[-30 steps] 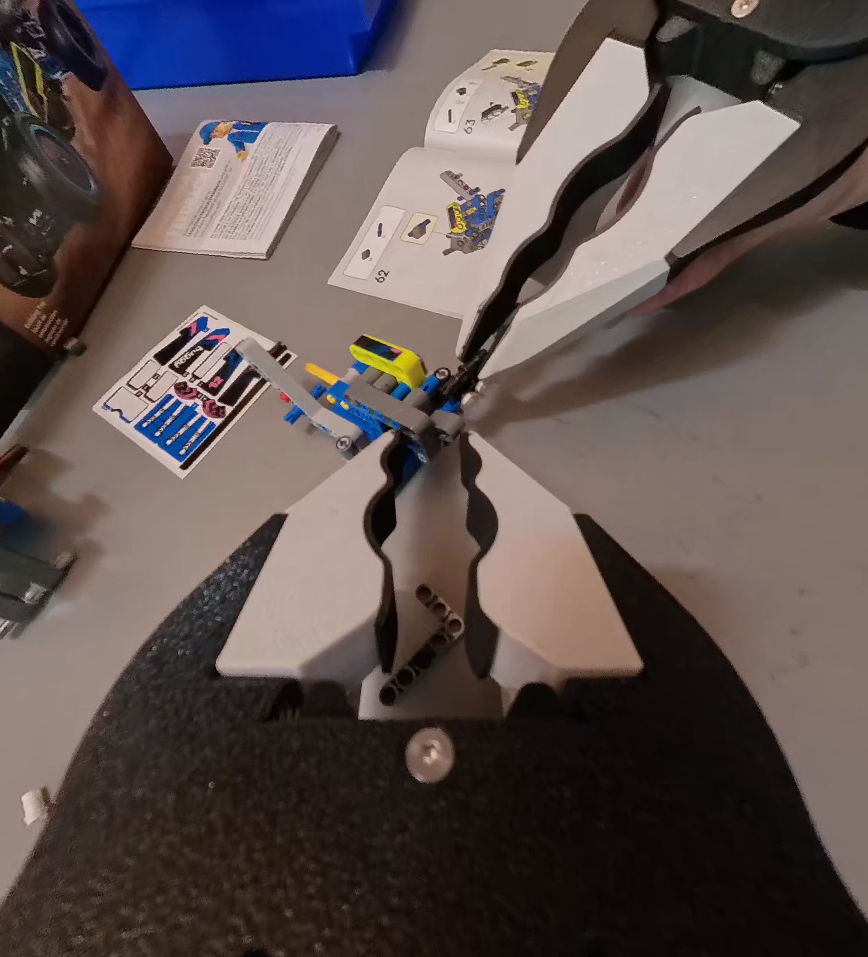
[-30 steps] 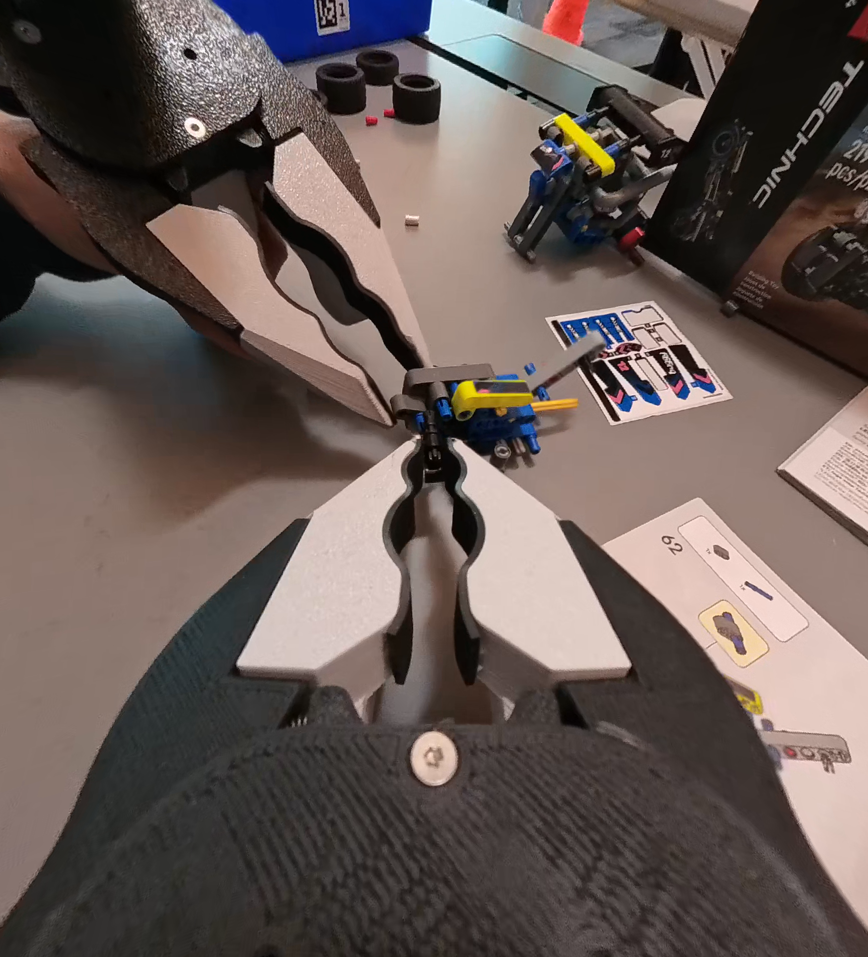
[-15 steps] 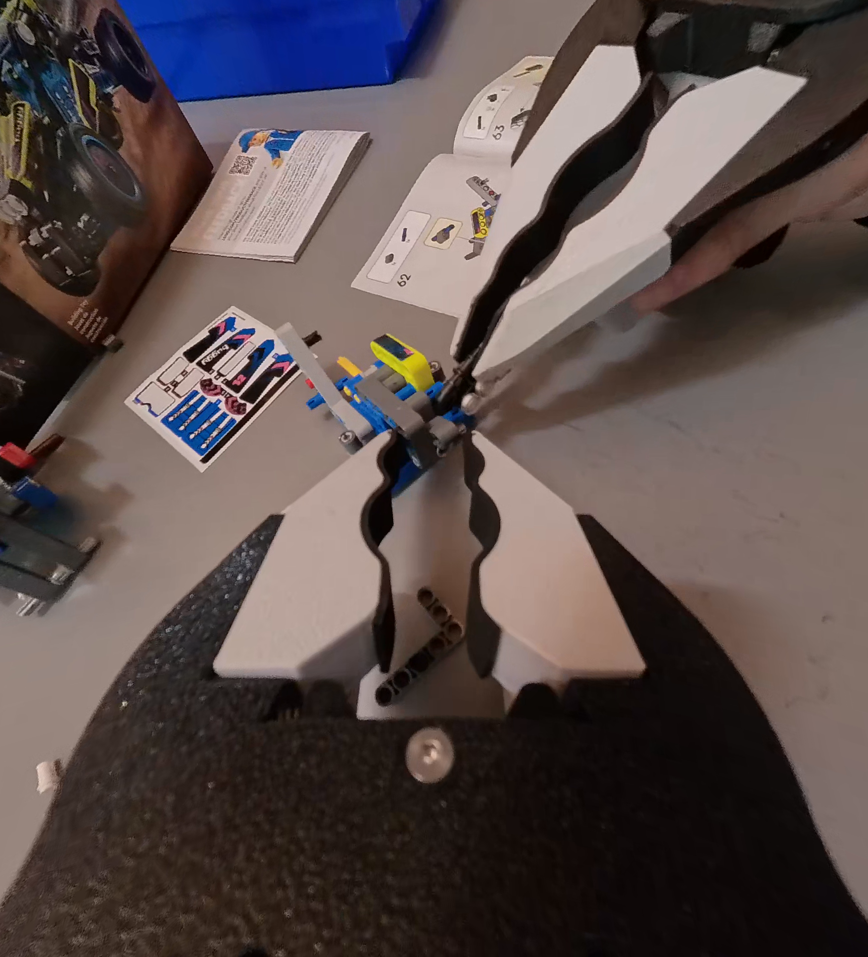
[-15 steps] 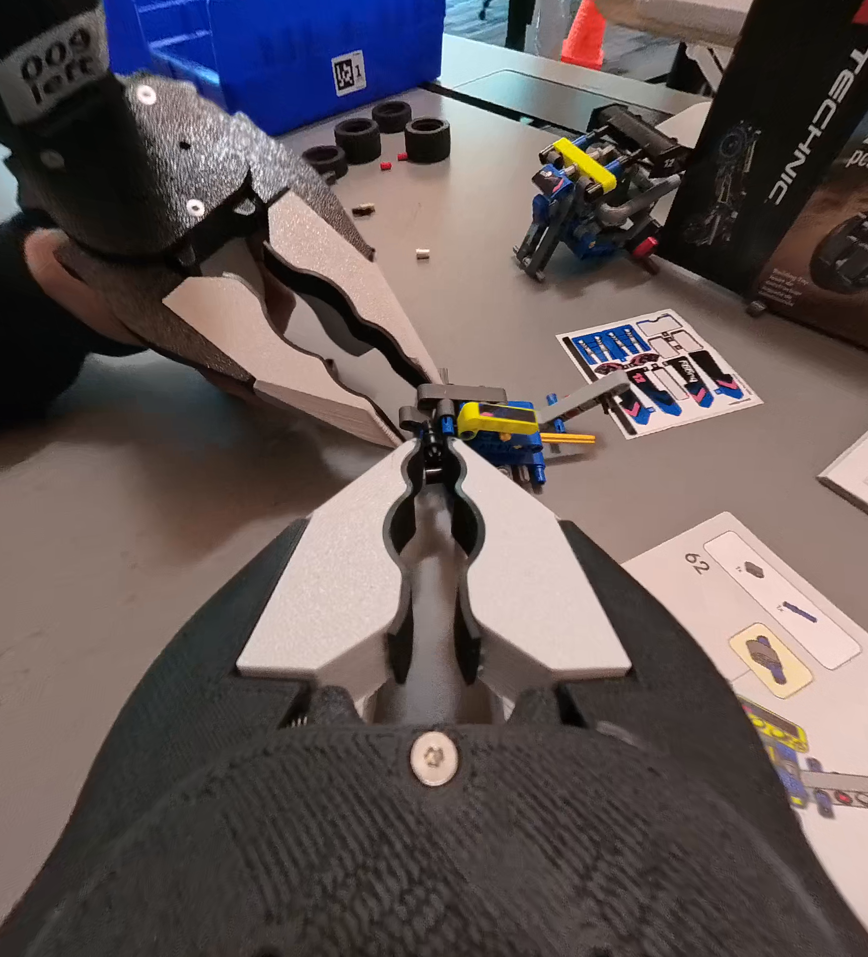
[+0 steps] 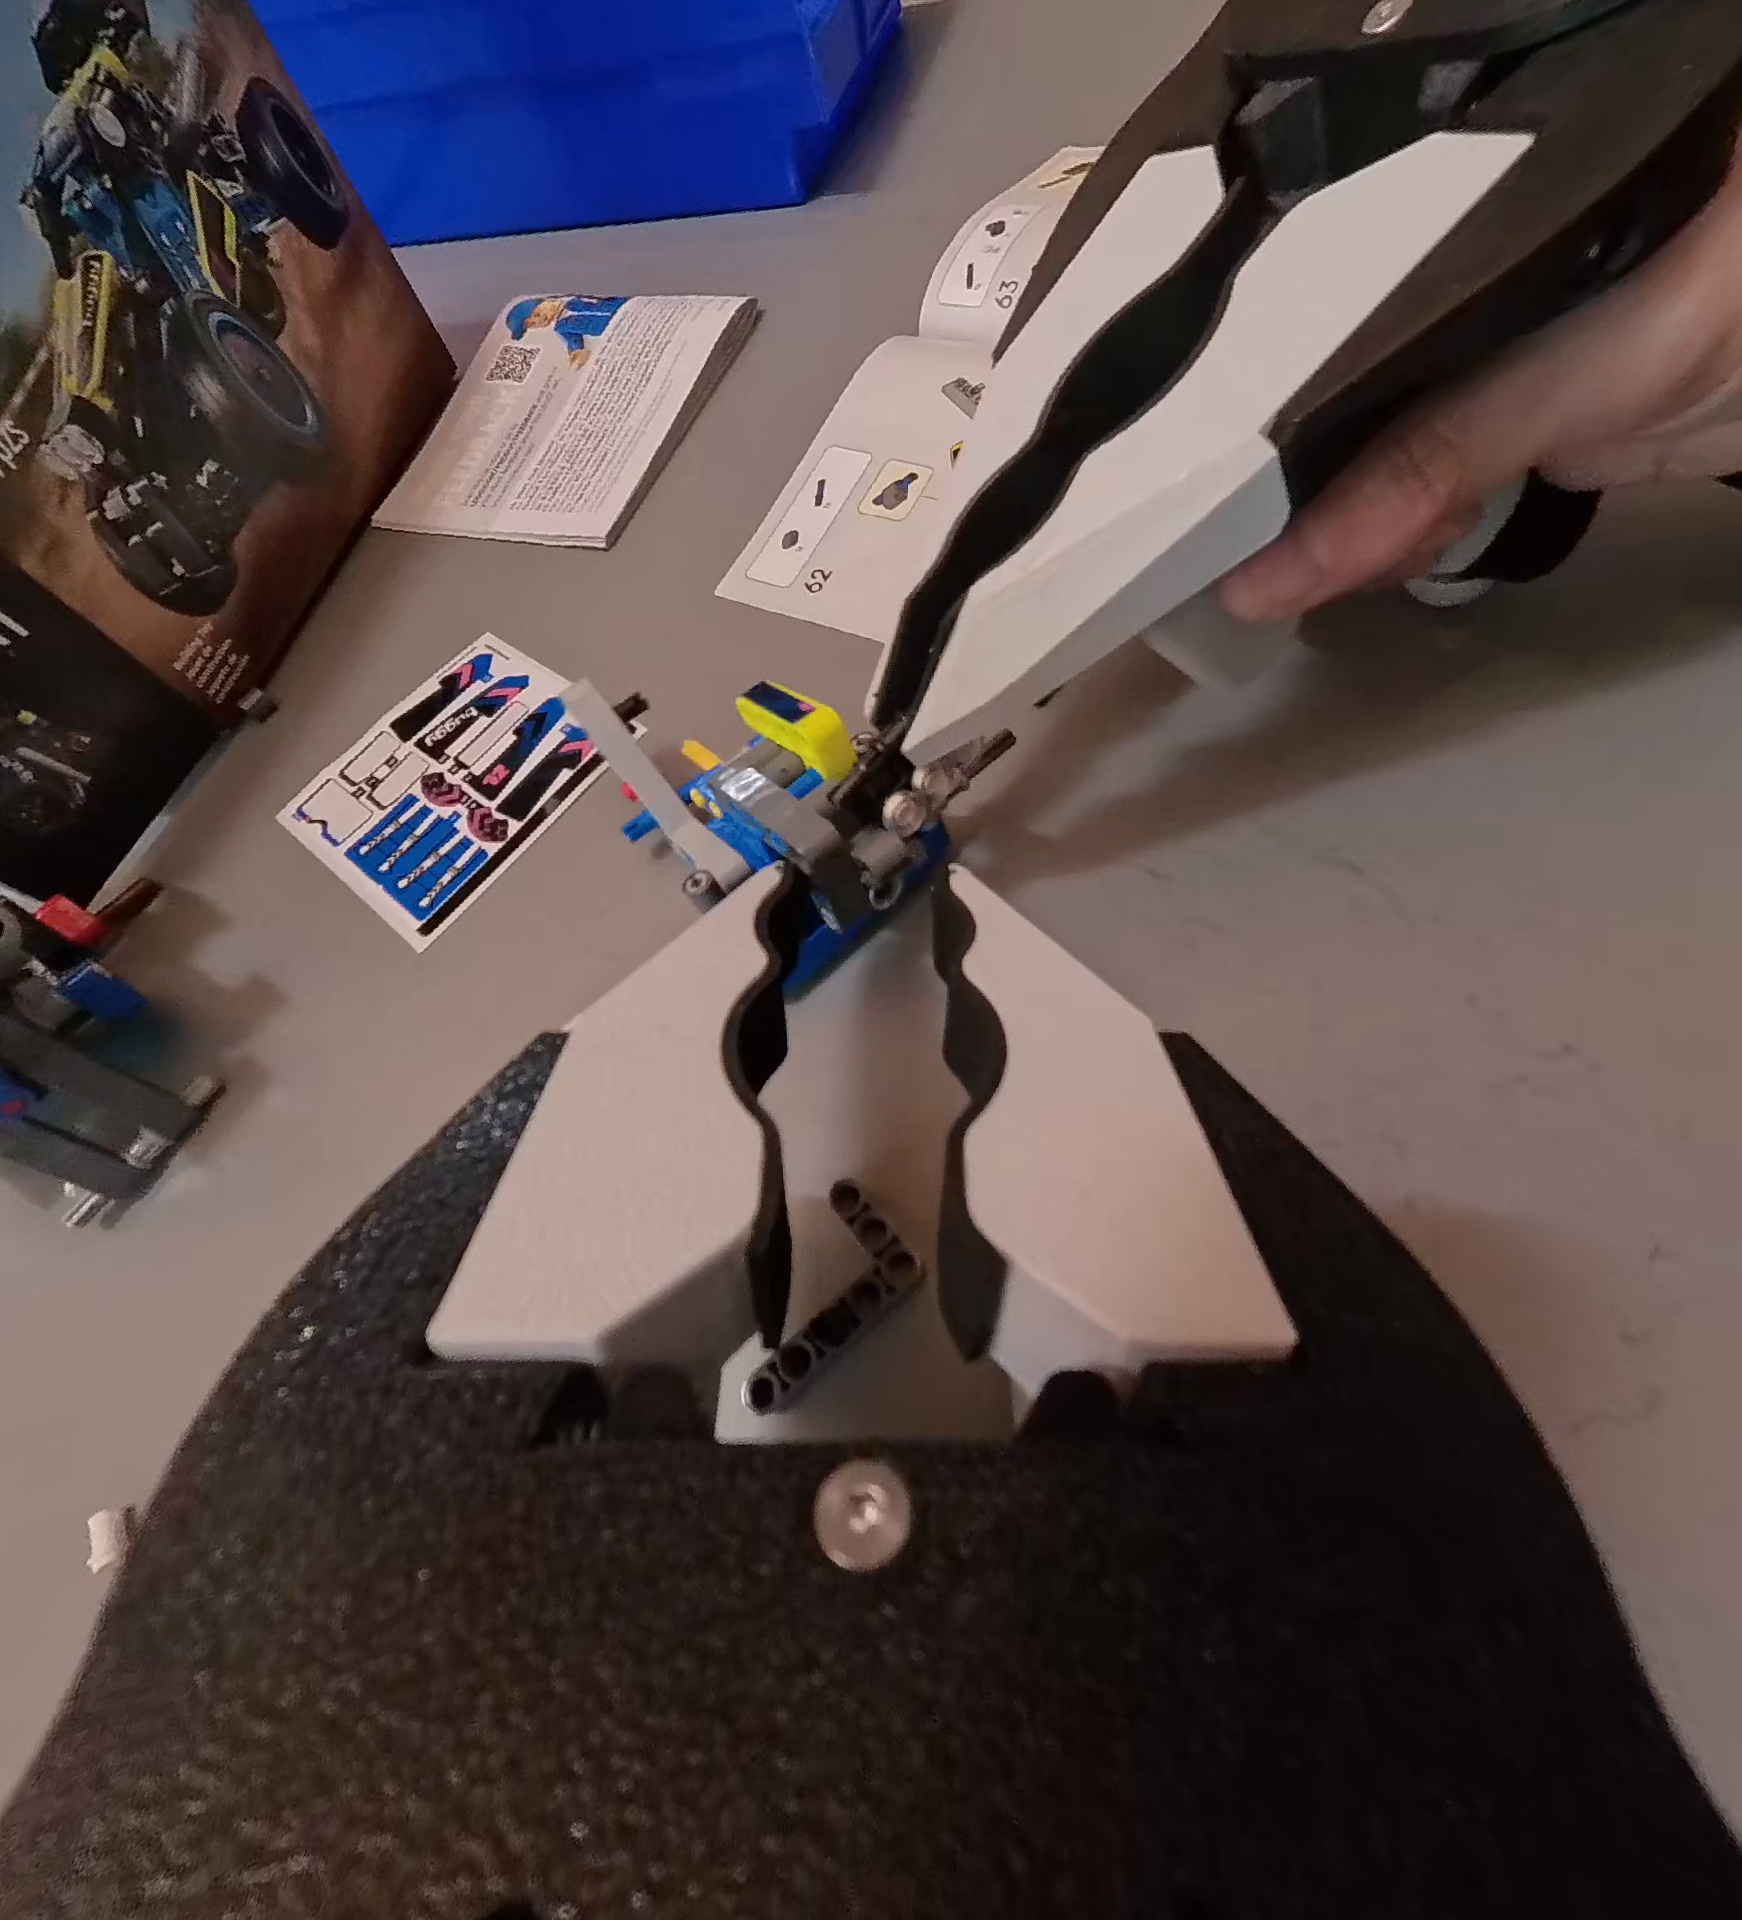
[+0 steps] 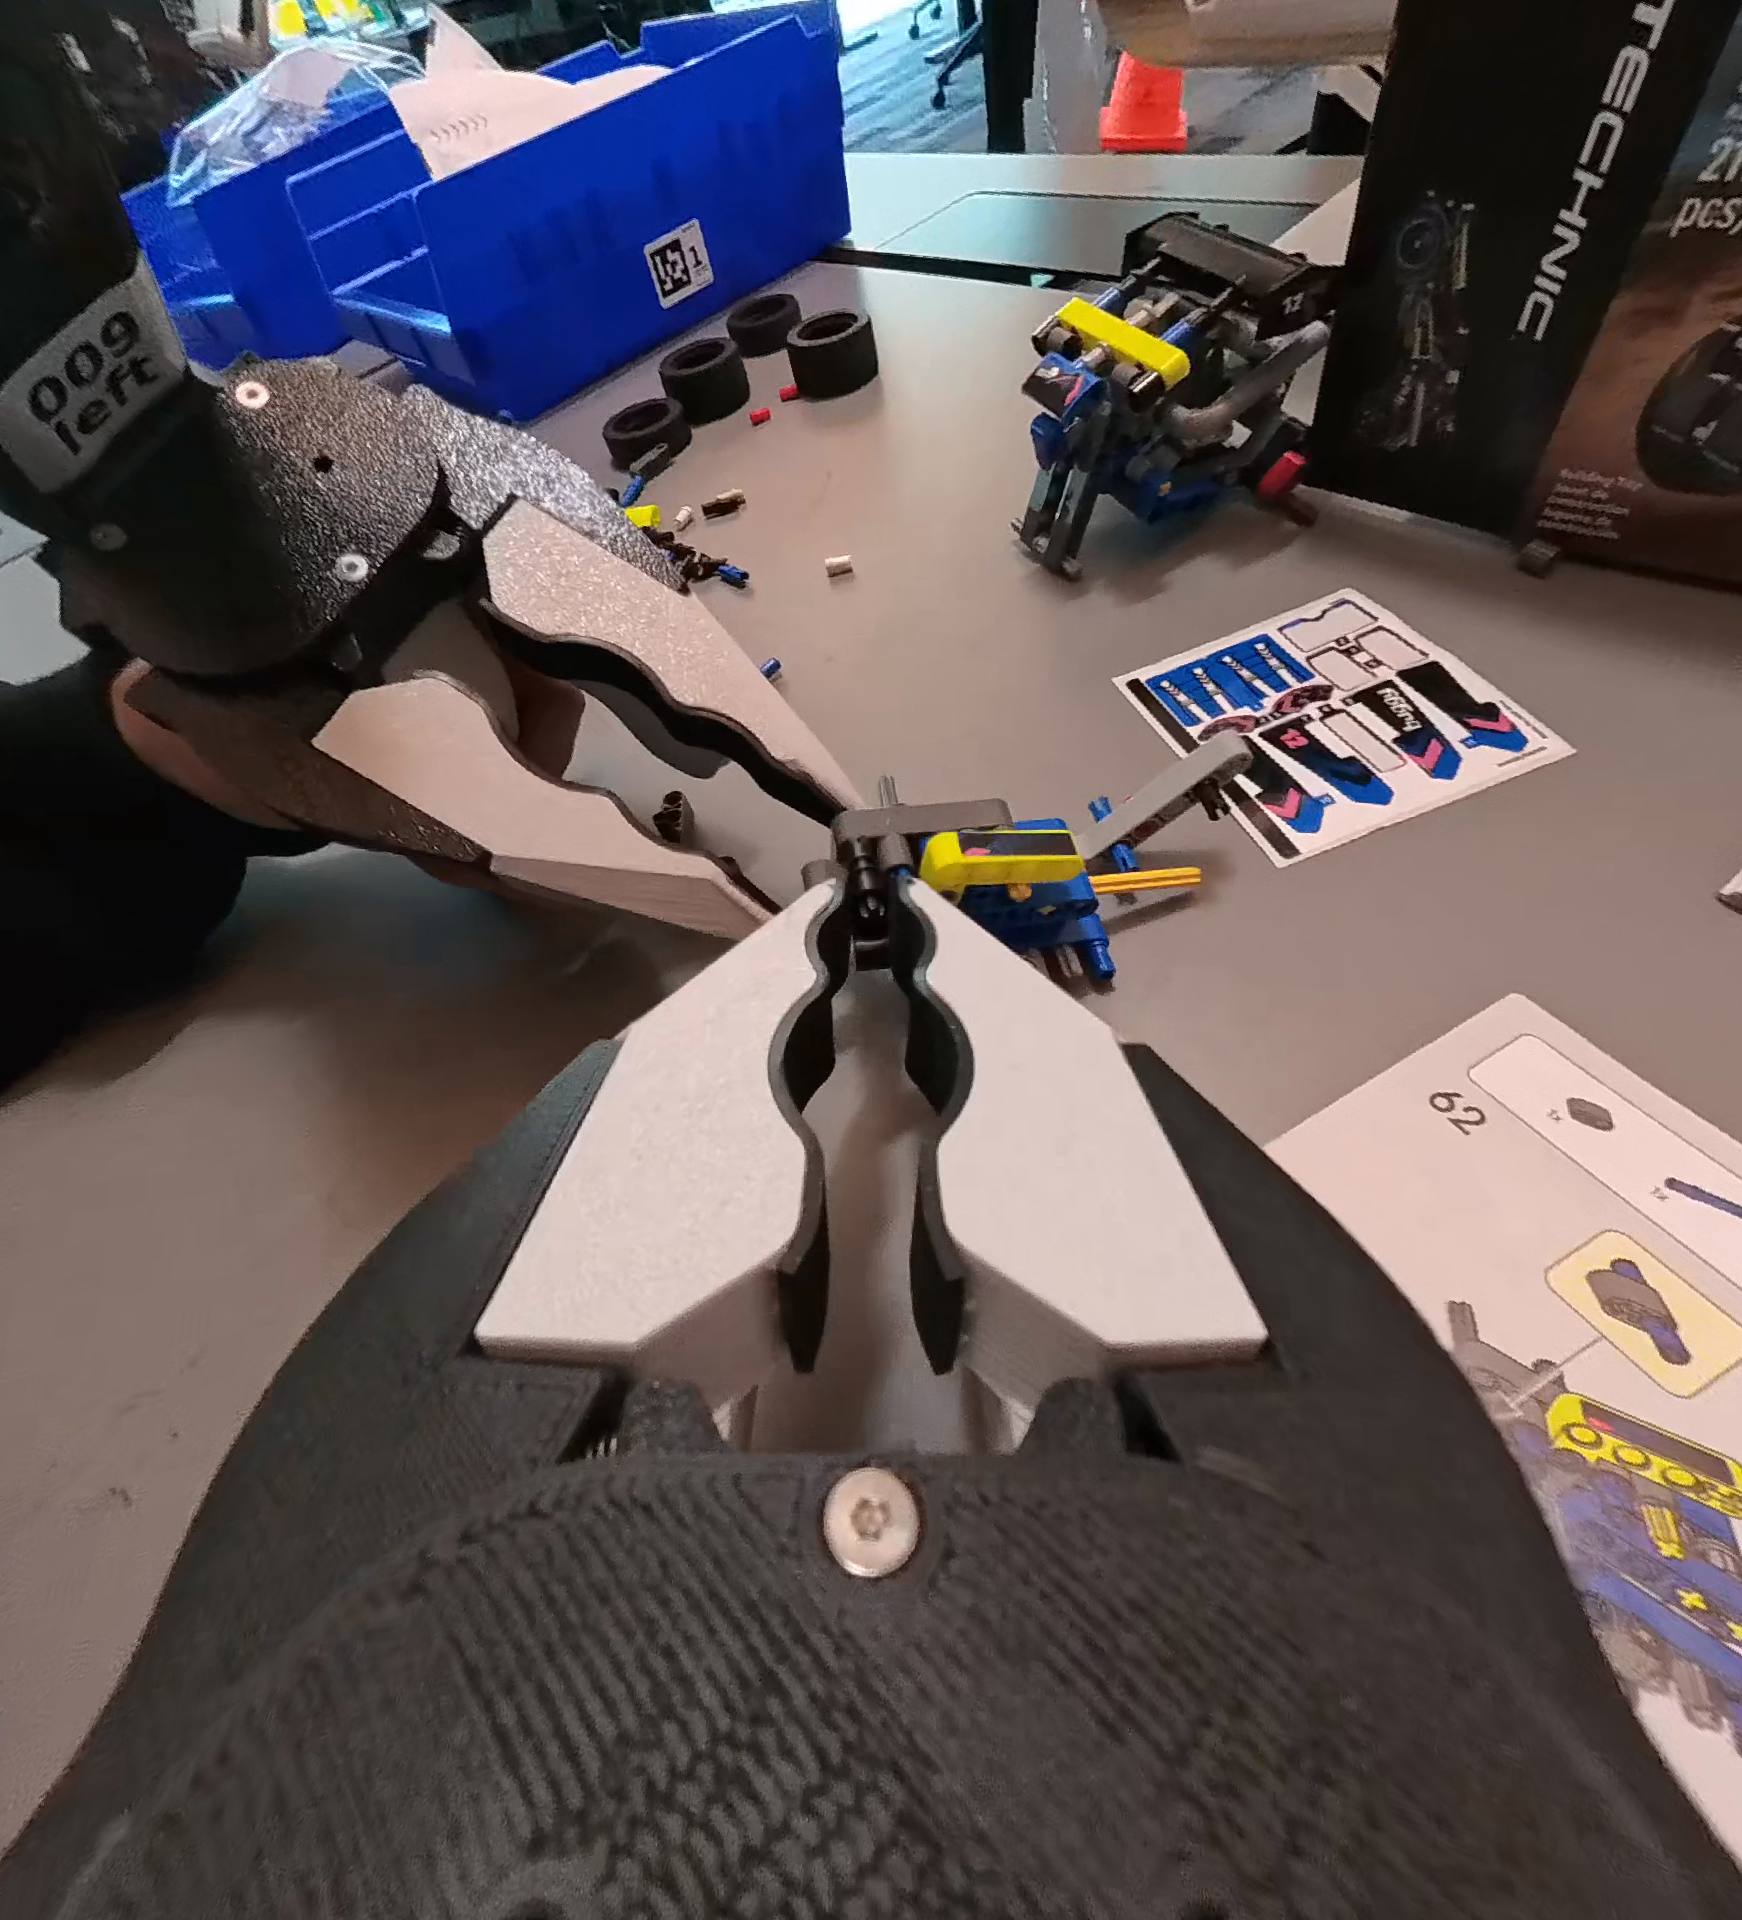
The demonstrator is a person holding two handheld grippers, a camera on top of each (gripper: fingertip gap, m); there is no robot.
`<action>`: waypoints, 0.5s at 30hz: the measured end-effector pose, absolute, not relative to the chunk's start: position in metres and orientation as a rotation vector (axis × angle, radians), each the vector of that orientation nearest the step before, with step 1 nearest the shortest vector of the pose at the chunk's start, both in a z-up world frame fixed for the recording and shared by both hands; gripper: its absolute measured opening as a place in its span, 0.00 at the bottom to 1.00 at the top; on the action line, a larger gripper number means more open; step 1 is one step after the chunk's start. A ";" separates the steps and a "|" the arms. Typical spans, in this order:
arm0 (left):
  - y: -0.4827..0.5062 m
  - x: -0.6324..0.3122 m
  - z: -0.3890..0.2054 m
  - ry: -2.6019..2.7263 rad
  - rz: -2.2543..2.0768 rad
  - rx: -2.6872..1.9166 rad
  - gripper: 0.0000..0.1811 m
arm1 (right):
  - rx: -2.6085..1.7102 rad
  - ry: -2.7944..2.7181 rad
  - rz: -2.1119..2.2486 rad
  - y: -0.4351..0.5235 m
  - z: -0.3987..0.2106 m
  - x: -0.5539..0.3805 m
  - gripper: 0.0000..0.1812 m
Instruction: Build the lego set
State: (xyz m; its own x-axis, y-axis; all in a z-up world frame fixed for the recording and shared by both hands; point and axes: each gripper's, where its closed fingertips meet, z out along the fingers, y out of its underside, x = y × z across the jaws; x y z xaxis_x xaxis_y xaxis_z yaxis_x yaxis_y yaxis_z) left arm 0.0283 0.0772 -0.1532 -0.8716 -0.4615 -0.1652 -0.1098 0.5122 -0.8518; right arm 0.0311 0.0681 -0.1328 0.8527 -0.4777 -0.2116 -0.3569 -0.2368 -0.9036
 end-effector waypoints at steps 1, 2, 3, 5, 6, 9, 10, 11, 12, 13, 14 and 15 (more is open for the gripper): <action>0.077 0.028 -0.153 2.385 -1.302 -0.471 0.12 | -1.842 0.630 -0.122 0.069 -0.132 0.031 0.03; 0.077 0.028 -0.154 2.386 -1.300 -0.467 0.12 | -1.833 0.630 -0.117 0.070 -0.131 0.030 0.03; 0.077 0.028 -0.154 2.388 -1.297 -0.464 0.12 | -1.827 0.628 -0.109 0.072 -0.130 0.029 0.03; 0.077 0.027 -0.155 2.389 -1.288 -0.459 0.12 | -1.826 0.629 -0.111 0.072 -0.130 0.029 0.03; 0.077 0.027 -0.155 2.388 -1.283 -0.456 0.12 | -1.820 0.632 -0.115 0.071 -0.129 0.029 0.03; 0.077 0.027 -0.155 2.386 -1.274 -0.451 0.12 | -1.801 0.645 -0.107 0.070 -0.127 0.030 0.03; 0.078 0.027 -0.155 2.384 -1.272 -0.453 0.13 | -1.800 0.648 -0.108 0.070 -0.127 0.031 0.03; 0.079 0.027 -0.155 2.379 -1.272 -0.457 0.13 | -1.801 0.648 -0.114 0.070 -0.127 0.031 0.03; 0.079 0.027 -0.154 2.374 -1.276 -0.459 0.13 | -1.805 0.647 -0.121 0.070 -0.128 0.031 0.03; 0.079 0.028 -0.153 2.367 -1.282 -0.459 0.13 | -1.809 0.643 -0.127 0.070 -0.128 0.030 0.03; 0.079 0.027 -0.152 2.363 -1.287 -0.458 0.13 | -1.813 0.637 -0.133 0.070 -0.128 0.030 0.03; 0.080 0.027 -0.152 2.360 -1.290 -0.459 0.13 | -1.816 0.635 -0.140 0.071 -0.128 0.030 0.03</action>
State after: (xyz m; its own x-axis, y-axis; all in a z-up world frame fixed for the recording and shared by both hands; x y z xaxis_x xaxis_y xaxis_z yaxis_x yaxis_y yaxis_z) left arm 0.0272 0.0796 -0.1519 -0.8615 -0.4687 -0.1952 -0.0889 0.5178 -0.8509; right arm 0.0298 0.0705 -0.1280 0.8464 -0.4867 -0.2161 -0.3508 -0.2042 -0.9139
